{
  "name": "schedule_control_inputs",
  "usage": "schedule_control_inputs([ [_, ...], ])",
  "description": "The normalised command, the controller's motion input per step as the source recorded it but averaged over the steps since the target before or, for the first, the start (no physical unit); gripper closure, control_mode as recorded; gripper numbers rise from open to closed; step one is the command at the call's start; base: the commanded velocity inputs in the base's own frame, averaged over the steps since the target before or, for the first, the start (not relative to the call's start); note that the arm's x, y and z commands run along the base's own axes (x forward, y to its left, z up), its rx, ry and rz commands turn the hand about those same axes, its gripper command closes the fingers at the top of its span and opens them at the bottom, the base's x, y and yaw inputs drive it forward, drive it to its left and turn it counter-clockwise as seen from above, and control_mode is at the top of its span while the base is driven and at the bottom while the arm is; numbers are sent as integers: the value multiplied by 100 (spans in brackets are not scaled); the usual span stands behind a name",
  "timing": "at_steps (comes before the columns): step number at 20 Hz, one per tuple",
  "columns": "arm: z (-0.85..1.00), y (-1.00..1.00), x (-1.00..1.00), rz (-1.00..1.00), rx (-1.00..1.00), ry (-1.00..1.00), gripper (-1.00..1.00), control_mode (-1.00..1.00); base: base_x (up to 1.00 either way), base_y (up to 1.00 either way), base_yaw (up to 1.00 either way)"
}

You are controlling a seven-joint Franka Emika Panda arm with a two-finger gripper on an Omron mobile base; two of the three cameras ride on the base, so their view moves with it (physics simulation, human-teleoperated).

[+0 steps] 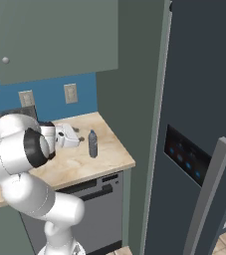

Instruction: Take the bottled waters from the counter and place them in the freezer to freeze. Close the freezer door after placing the bottles.

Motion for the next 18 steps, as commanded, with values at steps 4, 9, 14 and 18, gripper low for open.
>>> schedule_control_inputs([
  [4, -1, 0, -14, -2, 0, 0, -100, -100, 0, 0, 0],
  [9, -1, 0, -6, -1, 0, 5, -100, -100, 0, 0, 0],
  [14, -19, 0, 0, 0, -5, 7, -100, -100, 0, 0, 0],
  [18, -32, 0, 0, -2, -11, 10, -100, -100, 0, 0, 0],
])
